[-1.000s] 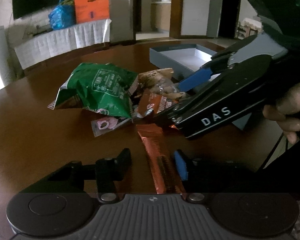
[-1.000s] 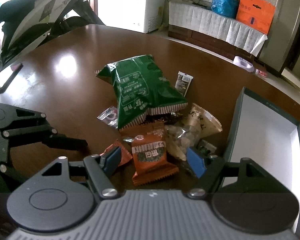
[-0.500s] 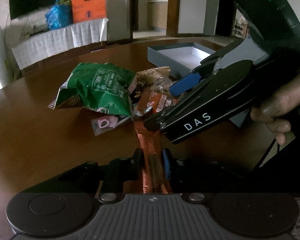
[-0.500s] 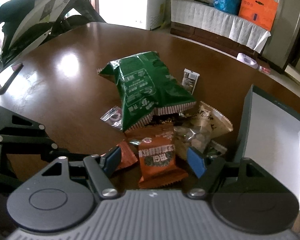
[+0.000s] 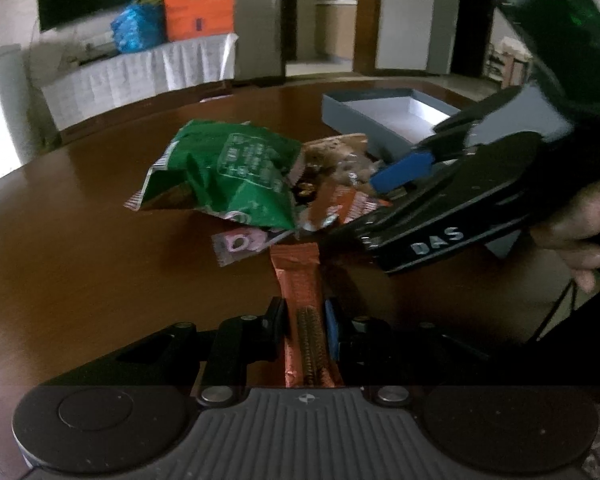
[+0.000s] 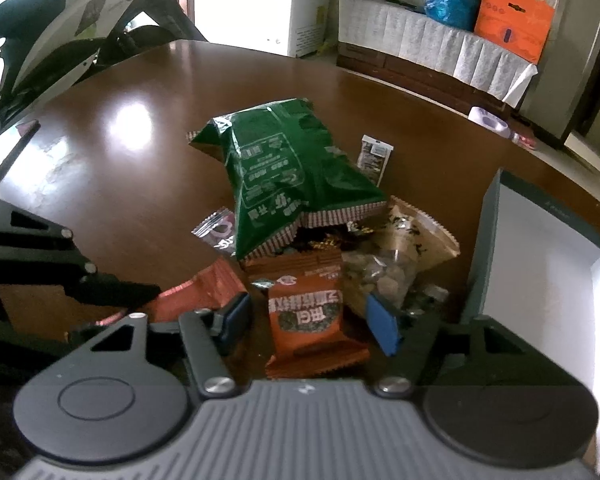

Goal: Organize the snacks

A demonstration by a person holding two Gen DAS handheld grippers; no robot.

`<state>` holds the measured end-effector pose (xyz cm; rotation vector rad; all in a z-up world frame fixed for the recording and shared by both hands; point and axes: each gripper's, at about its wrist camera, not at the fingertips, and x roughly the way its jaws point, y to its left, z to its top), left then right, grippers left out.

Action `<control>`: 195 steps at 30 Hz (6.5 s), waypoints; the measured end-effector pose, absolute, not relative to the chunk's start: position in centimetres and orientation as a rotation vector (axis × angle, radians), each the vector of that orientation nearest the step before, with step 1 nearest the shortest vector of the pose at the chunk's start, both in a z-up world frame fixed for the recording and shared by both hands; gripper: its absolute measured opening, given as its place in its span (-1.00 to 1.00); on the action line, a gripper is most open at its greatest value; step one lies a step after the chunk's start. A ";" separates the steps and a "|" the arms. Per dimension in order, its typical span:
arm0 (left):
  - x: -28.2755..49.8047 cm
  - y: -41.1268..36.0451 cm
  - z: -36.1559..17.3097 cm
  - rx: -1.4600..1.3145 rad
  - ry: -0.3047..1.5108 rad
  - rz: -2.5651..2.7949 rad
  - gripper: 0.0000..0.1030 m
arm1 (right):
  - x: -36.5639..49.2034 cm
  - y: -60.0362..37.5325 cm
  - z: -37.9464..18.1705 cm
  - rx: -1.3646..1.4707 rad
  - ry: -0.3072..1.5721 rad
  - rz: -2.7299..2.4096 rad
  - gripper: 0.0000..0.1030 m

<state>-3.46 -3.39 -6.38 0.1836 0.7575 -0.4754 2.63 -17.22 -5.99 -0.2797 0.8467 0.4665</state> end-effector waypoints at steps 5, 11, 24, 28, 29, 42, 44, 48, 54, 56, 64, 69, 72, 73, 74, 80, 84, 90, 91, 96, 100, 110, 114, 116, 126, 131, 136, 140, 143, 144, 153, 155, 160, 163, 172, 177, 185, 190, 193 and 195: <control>-3.0 -3.1 -6.3 0.176 0.759 -0.448 -0.56 | 2.4 -17.4 -6.1 -0.292 0.856 0.476 0.09; -2.8 -2.7 -6.3 0.166 0.758 -0.426 -0.56 | 2.5 -17.0 -6.7 -0.297 0.871 0.491 0.02; -3.0 -2.9 -6.4 0.160 0.755 -0.423 -0.57 | 2.3 -17.3 -6.9 -0.263 0.861 0.494 -0.26; -3.0 -3.0 -6.2 0.151 0.740 -0.419 -0.57 | 2.2 -17.6 -6.6 -0.259 0.854 0.490 -0.28; -3.0 -2.9 -6.1 0.148 0.735 -0.418 -0.57 | 2.2 -17.7 -6.4 -0.254 0.849 0.490 -0.29; -3.4 -2.6 -4.4 0.104 0.665 -0.421 -0.57 | 0.9 -18.9 -3.7 -0.191 0.786 0.493 -0.29; -3.2 -2.7 -4.0 0.100 0.658 -0.421 -0.57 | 0.5 -19.4 -3.1 -0.181 0.769 0.488 -0.29; -3.0 -3.5 -3.6 0.102 0.648 -0.431 -0.57 | 0.2 -20.2 -1.9 -0.160 0.746 0.473 -0.29; -2.8 -4.7 -3.3 0.109 0.640 -0.449 -0.57 | 0.0 -21.6 -1.4 -0.143 0.749 0.446 -0.29; -2.7 -4.9 -3.3 0.109 0.640 -0.450 -0.57 | -0.1 -22.0 -1.2 -0.140 0.747 0.438 -0.29; -2.2 -6.3 -2.8 0.106 0.631 -0.459 -0.57 | -0.8 -23.5 -0.4 -0.125 0.732 0.416 -0.29; -2.0 -7.5 -2.4 0.105 0.622 -0.478 -0.57 | -1.0 -24.6 -0.2 -0.113 0.730 0.398 -0.29; -1.9 -8.4 -2.2 0.106 0.619 -0.490 -0.57 | -1.1 -25.6 -0.1 -0.101 0.731 0.384 -0.29; -1.9 -8.7 -2.2 0.106 0.617 -0.494 -0.57 | -1.1 -25.8 -0.1 -0.099 0.731 0.379 -0.29; -1.8 -9.0 -2.1 0.106 0.616 -0.497 -0.57 | -1.2 -26.1 -0.1 -0.096 0.731 0.375 -0.29; -1.6 -10.5 -1.9 0.101 0.608 -0.513 -0.57 | -1.5 -27.7 0.0 -0.084 0.729 0.352 -0.29; -1.3 -11.6 -1.9 0.103 0.608 -0.526 -0.57 | -1.8 -28.7 0.1 -0.077 0.727 0.331 -0.29; -1.1 -13.0 -1.8 0.099 0.604 -0.545 -0.57 | -2.3 -30.1 0.1 -0.067 0.724 0.300 -0.29; -1.0 -13.3 -1.8 0.098 0.603 -0.549 -0.57 | -2.4 -30.4 0.1 -0.064 0.724 0.296 -0.29; -0.7 -14.6 -1.8 0.099 0.602 -0.564 -0.57 | -2.7 -31.7 0.1 -0.055 0.721 0.275 -0.29; -0.3 -15.5 -1.8 0.097 0.605 -0.578 -0.57 | -3.0 -32.5 0.0 -0.055 0.722 0.257 -0.29; 0.7 -17.4 -2.2 0.094 0.616 -0.596 -0.57 | -3.2 -33.9 -0.5 -0.058 0.738 0.222 -0.29; 1.1 -17.9 -2.3 0.085 0.619 -0.599 -0.57 | -3.2 -34.5 -0.6 -0.048 0.738 0.204 -0.29; 1.3 -18.2 -2.3 0.083 0.619 -0.601 -0.57 | -3.2 -34.6 -0.7 -0.049 0.740 0.197 -0.29; 1.5 -19.7 -2.8 0.095 0.632 -0.618 -0.57 | -3.1 -35.9 -1.2 -0.041 0.751 0.155 -0.28; 1.8 -20.3 -2.9 0.100 0.638 -0.628 -0.57 | -3.0 -36.3 -1.7 -0.040 0.758 0.131 -0.29; 2.2 -20.8 -3.2 0.100 0.645 -0.632 -0.57 | -2.8 -36.7 -2.0 -0.036 0.767 0.112 -0.28; 2.5 -21.0 -3.4 0.103 0.649 -0.635 -0.57 | -2.6 -36.8 -2.6 -0.042 0.780 0.103 -0.28; 2.7 -21.1 -3.5 0.104 0.651 -0.636 -0.57 | -2.5 -37.0 -2.8 -0.040 0.781 0.097 -0.28; 2.7 -21.1 -3.5 0.104 0.652 -0.636 -0.57 | -2.5 -37.1 -2.9 -0.038 0.782 0.095 -0.28; 3.0 -21.5 -3.9 0.102 0.669 -0.630 -0.57 | -2.0 -37.4 -3.4 -0.035 0.792 0.080 -0.28; 3.0 -21.5 -4.0 0.103 0.672 -0.628 -0.57 | -1.8 -37.2 -3.4 -0.036 0.791 0.076 -0.28; 3.1 -21.7 -4.1 0.101 0.684 -0.624 -0.58 | -1.7 -36.9 -3.6 -0.045 0.789 0.070 -0.28; 3.2 -21.7 -4.2 0.095 0.692 -0.616 -0.57 | -1.7 -36.7 -3.7 -0.046 0.790 0.067 -0.28; 3.2 -21.7 -4.4 0.088 0.699 -0.606 -0.53 | -1.8 -36.7 -3.7 -0.044 0.788 0.063 -0.27; 3.1 -21.3 -4.4 0.079 0.690 -0.599 -0.41 | -2.0 -36.8 -3.6 -0.041 0.779 0.056 -0.26; 3.0 -20.8 -4.2 0.087 0.682 -0.588 -0.32 | -2.3 -36.9 -3.3 -0.037 0.776 0.060 -0.22; 2.7 -20.2 -3.9 0.083 0.668 -0.582 -0.17 | -2.4 -37.0 -3.2 -0.044 0.761 0.038 0.03; 2.6 -19.6 -3.7 0.077 0.658 -0.581 -0.10 | -2.5 -37.0 -2.9 -0.033 0.752 0.039 0.18; 2.6 -19.2 -3.5 0.071 0.654 -0.576 -0.07 | -2.5 -36.9 -2.7 -0.028 0.743 0.040 0.21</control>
